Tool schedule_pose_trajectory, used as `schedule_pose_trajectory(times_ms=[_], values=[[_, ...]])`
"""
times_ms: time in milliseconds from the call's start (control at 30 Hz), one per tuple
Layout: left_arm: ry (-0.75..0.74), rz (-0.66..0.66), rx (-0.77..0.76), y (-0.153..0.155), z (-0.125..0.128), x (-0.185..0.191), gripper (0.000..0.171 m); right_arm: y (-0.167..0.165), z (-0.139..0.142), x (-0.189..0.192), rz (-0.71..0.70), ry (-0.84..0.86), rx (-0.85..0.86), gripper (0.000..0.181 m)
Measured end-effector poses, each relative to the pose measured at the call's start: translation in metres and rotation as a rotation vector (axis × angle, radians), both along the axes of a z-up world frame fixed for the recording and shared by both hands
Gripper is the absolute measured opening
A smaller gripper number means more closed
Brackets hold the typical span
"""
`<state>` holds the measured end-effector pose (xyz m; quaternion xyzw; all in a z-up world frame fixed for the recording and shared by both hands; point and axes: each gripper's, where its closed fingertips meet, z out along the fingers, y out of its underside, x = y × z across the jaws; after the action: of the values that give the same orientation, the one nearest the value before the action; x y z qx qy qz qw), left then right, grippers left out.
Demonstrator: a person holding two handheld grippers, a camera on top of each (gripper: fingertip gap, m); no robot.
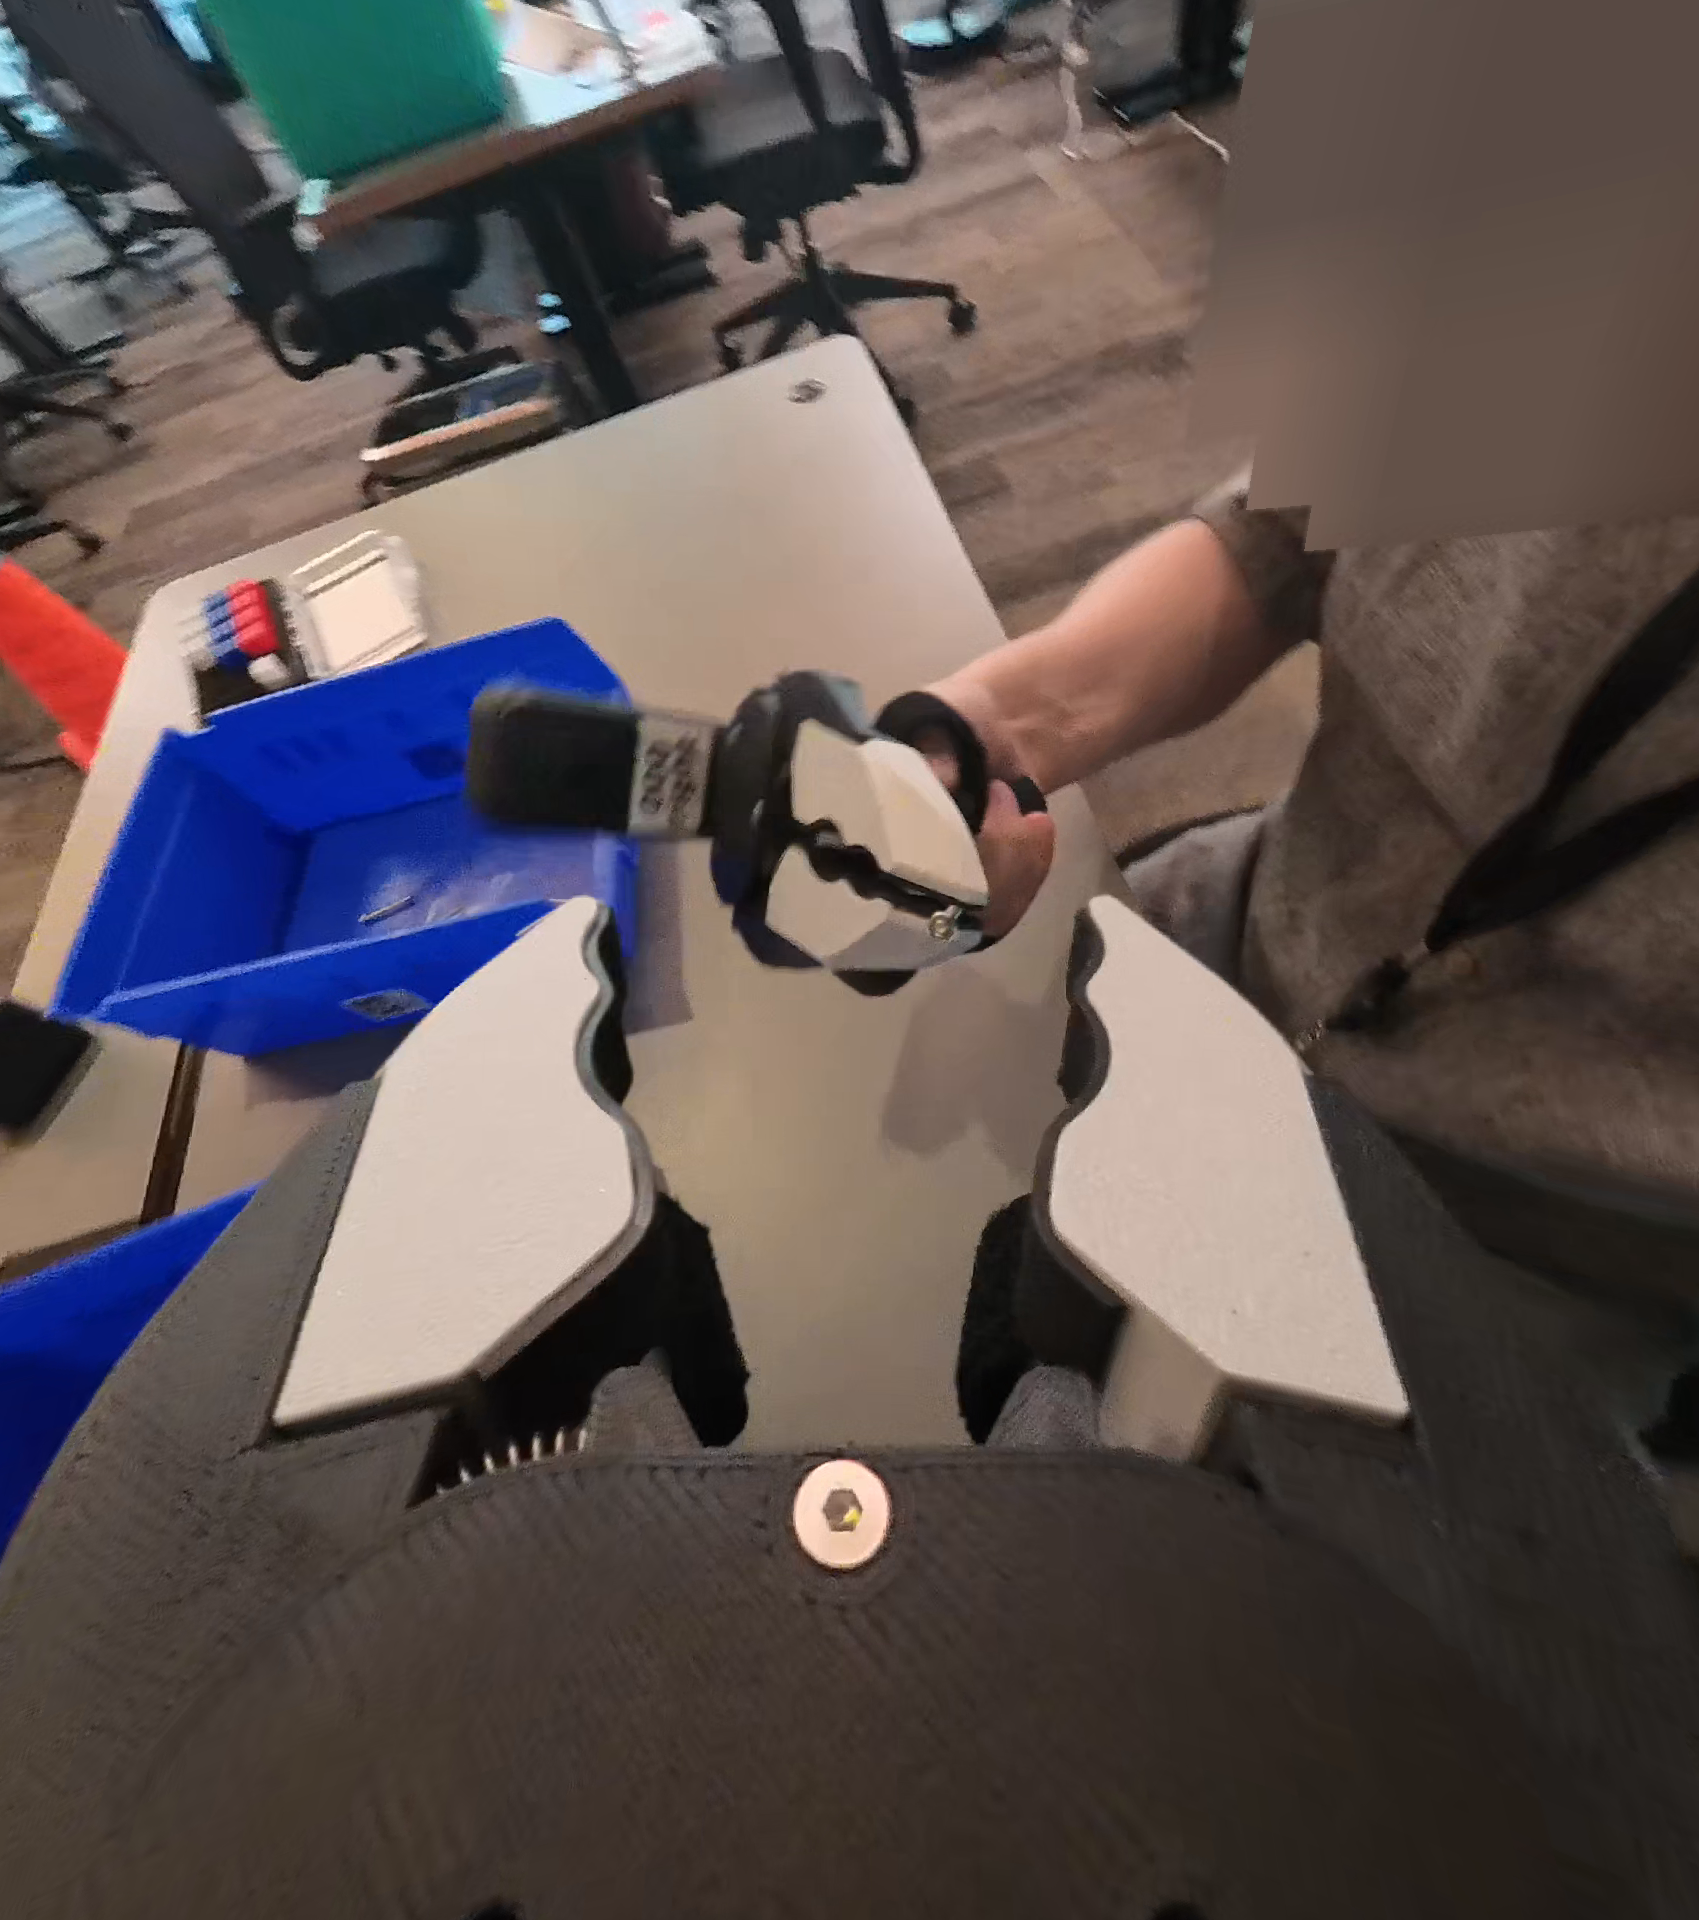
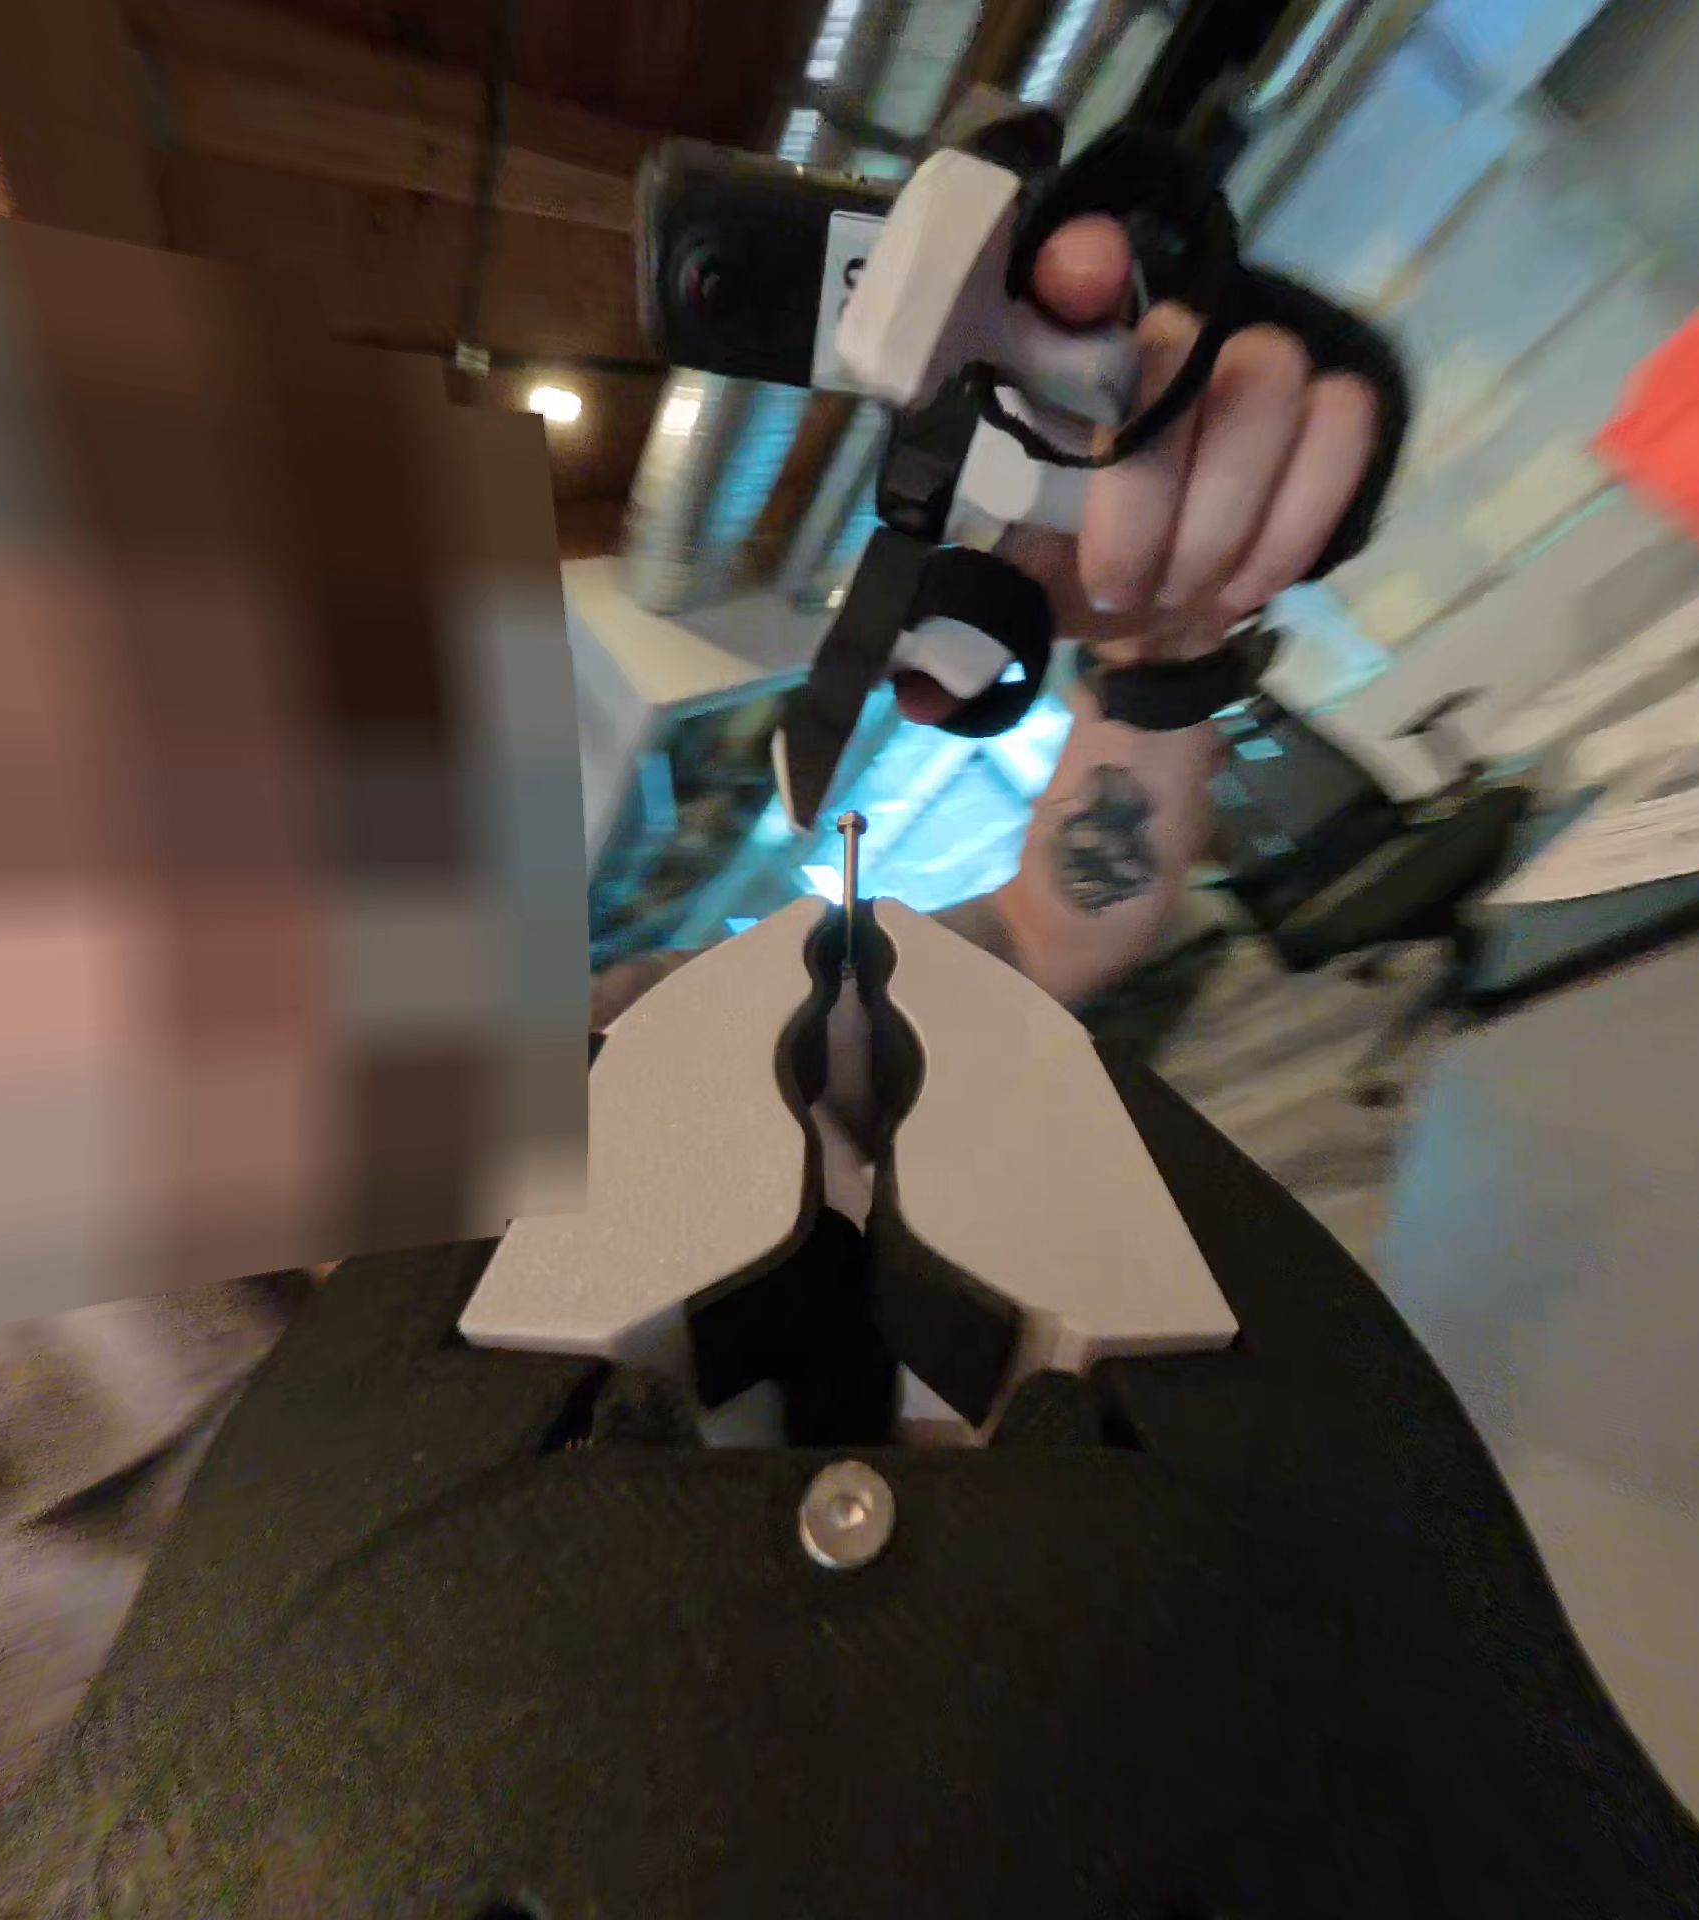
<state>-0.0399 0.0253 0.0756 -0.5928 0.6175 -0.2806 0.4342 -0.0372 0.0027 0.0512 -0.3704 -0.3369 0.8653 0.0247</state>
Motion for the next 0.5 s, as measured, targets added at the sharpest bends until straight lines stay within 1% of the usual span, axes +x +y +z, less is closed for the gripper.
schedule_pose_trajectory(times_ms=[33, 100, 167, 233, 267, 300, 333, 433, 500], values=[[-0.023, 0.058, -0.004, 0.005, 0.002, -0.006, 0.082, 0.003, -0.004, 0.0, -0.091, -0.027, 0.079, 0.002], [-0.086, 0.164, -0.001, 0.012, 0.003, -0.017, 0.084, 0.013, -0.012, 0.003, -0.289, -0.079, 0.222, 0.002], [-0.137, 0.282, 0.007, 0.02, -0.001, -0.028, 0.083, 0.023, -0.023, 0.007, -0.472, -0.151, 0.378, 0.002], [-0.166, 0.352, 0.02, 0.021, -0.01, -0.032, 0.075, 0.032, -0.032, 0.011, -0.623, -0.201, 0.494, 0.002], [-0.177, 0.402, 0.033, 0.023, -0.016, -0.033, 0.074, 0.036, -0.037, 0.013, -0.707, -0.224, 0.565, 0.002], [-0.189, 0.441, 0.042, 0.025, -0.022, -0.032, 0.071, 0.039, -0.041, 0.015, -0.786, -0.235, 0.628, 0.002], [-0.197, 0.51, 0.056, 0.03, -0.029, -0.033, 0.065, 0.041, -0.043, 0.017, -0.864, -0.235, 0.681, 0.002], [-0.231, 0.761, 0.079, 0.045, -0.055, -0.042, 0.058, 0.049, -0.05, 0.023, -1.101, -0.281, 0.864, 0.002], [-0.164, 0.87, 0.12, 0.05, -0.079, -0.046, 0.056, 0.053, -0.058, 0.021, -1.163, -0.347, 0.973, 0.002]])
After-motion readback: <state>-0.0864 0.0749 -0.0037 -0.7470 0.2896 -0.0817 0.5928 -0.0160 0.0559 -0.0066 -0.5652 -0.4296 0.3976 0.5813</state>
